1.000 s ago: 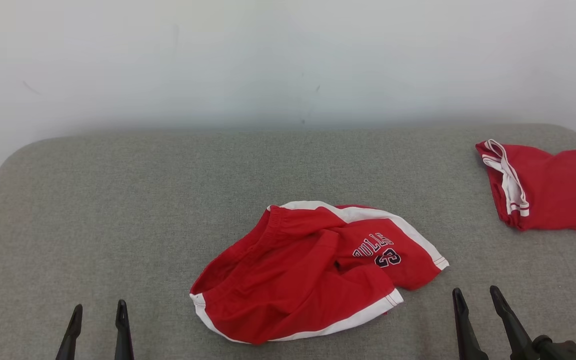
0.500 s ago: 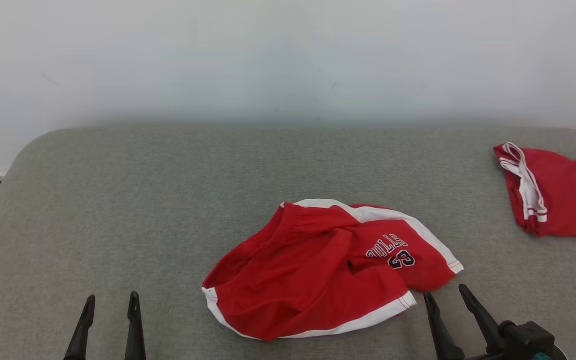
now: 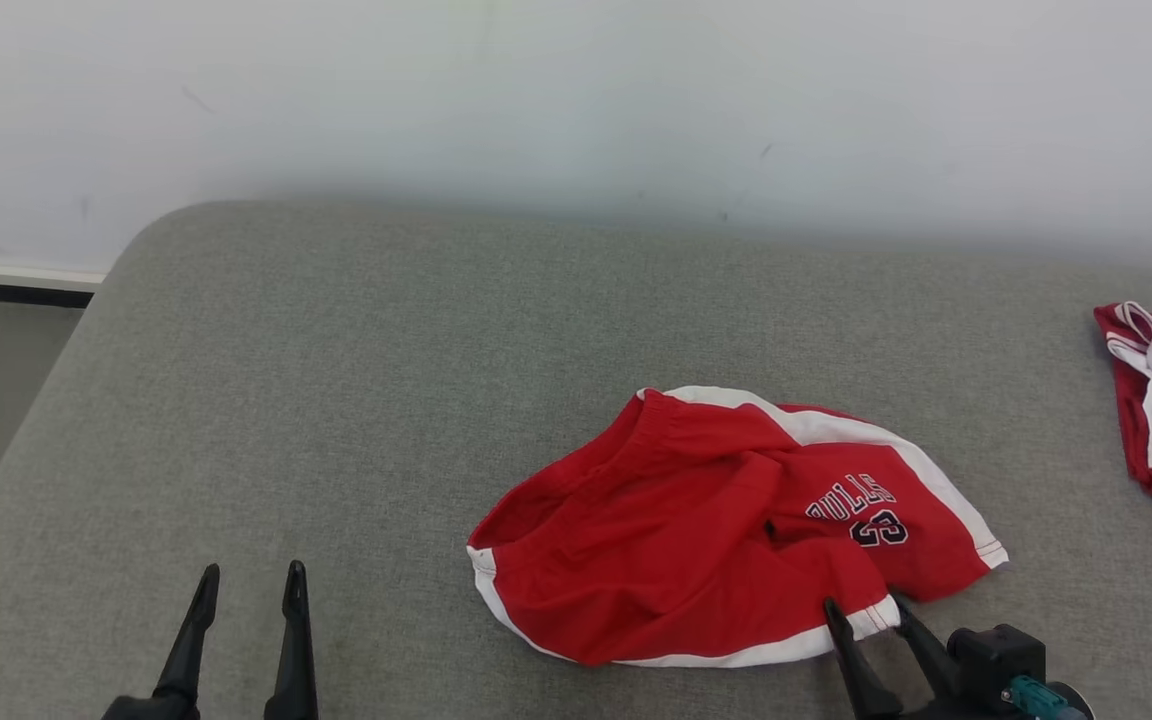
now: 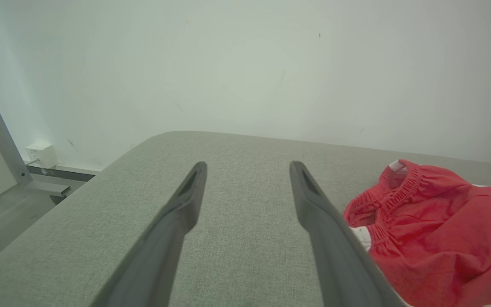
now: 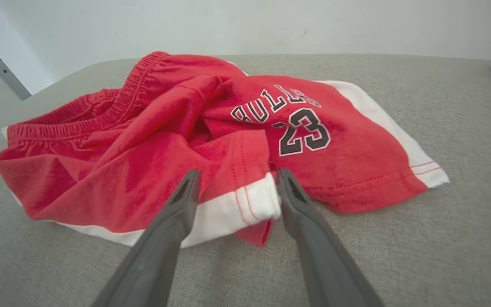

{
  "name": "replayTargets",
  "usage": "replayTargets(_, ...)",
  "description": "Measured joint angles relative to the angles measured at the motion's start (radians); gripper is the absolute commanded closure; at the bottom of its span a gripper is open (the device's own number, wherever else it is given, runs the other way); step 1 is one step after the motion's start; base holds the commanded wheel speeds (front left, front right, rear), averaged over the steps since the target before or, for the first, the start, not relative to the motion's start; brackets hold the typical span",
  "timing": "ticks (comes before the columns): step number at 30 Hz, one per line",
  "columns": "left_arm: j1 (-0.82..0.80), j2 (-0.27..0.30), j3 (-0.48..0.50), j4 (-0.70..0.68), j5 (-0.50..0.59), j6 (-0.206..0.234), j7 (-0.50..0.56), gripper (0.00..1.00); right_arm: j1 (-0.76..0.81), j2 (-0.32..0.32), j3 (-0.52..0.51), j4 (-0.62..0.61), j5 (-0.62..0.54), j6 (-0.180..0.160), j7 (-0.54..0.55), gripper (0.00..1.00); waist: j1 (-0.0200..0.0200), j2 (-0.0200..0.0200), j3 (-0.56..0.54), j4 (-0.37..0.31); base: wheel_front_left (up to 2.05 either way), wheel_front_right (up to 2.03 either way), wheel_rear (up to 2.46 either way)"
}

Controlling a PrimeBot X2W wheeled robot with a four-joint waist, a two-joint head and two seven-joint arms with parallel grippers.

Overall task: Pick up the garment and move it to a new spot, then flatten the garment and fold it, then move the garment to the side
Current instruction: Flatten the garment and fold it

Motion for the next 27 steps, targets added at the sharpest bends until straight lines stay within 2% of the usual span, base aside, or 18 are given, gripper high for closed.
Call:
replayTargets(4,0.0,-0.003,0.001,0.003,0.003,-0.002,0.0,0.0,-0.023,-0.002,0.013,0.034,0.016,0.0,-0.017,1.0,0.0001,0.0,0.006,0.015,0.0,0.0,0.0)
replayTargets(8,0.006,-0.004,0.012,0.006,0.003,-0.002,0.0,0.0,-0.023,-0.006,0.015,0.007,0.025,0.0,-0.035,1.0,0.0,0.0,0.002,0.005,0.0,0.0,0.0)
replayTargets(17,0.019,-0.013,0.011,0.018,0.0,-0.004,0.0,0.0,0.153,-0.013,-0.005,-0.198,0.027,0.0,-0.024,1.0,0.0,0.0,-0.013,-0.064,0.0,0.0,0.0)
replayTargets(23,0.014,-0.017,0.013,0.021,-0.002,-0.005,0.0,0.0,0.274,0.03,-0.017,-0.278,0.038,0.0,0.031,1.0,0.0,-0.0001,-0.007,-0.106,0.0,0.0,0.0)
replayTargets(24,0.014,-0.018,0.013,0.022,-0.002,-0.006,0.0,0.0,0.283,0.035,-0.019,-0.28,0.033,0.0,0.037,0.95,0.0,0.0,-0.005,-0.11,0.0,0.0,0.0)
replayTargets(25,0.013,-0.018,0.013,0.022,-0.002,-0.006,0.0,0.0,0.288,0.041,-0.021,-0.282,0.033,0.0,0.039,0.51,0.0,0.0,-0.003,-0.114,0.0,0.0,0.0)
replayTargets(26,0.011,-0.018,0.013,0.023,-0.001,-0.006,0.0,0.0,0.291,0.047,-0.023,-0.283,0.029,0.0,0.04,0.0,0.0,0.0,-0.002,-0.117,0.0,0.0,0.0)
replayTargets(27,0.01,-0.018,0.014,0.023,0.0,-0.007,0.0,0.0,0.291,0.05,-0.026,-0.286,0.022,0.0,0.039,0.0,0.0,0.0,-0.001,-0.119,0.0,0.0,0.0)
